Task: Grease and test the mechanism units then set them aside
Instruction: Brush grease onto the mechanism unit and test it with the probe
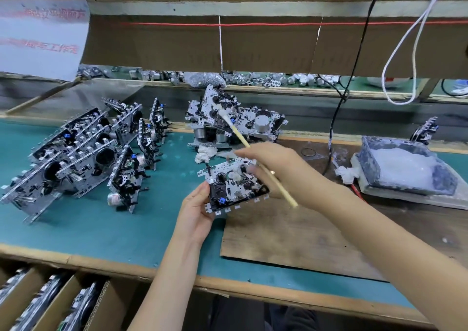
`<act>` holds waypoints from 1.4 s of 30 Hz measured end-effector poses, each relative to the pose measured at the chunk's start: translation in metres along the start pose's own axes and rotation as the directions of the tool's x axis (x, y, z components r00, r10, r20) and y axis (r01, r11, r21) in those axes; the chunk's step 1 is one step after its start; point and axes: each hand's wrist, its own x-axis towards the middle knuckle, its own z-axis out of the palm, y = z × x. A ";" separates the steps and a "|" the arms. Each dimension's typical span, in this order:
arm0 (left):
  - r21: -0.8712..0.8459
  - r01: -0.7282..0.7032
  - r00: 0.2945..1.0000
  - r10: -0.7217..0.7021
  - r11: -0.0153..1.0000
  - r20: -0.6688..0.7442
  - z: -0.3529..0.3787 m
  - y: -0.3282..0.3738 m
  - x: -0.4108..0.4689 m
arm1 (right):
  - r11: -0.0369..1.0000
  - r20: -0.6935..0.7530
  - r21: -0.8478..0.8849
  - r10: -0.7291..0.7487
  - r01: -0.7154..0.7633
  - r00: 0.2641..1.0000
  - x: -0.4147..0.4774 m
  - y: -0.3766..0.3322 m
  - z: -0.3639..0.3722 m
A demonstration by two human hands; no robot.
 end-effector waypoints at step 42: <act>-0.021 -0.010 0.999 0.008 1.000 -0.052 0.004 0.003 -0.003 | 0.968 -0.047 -0.091 -0.240 0.235 0.970 -0.025 -0.016 -0.008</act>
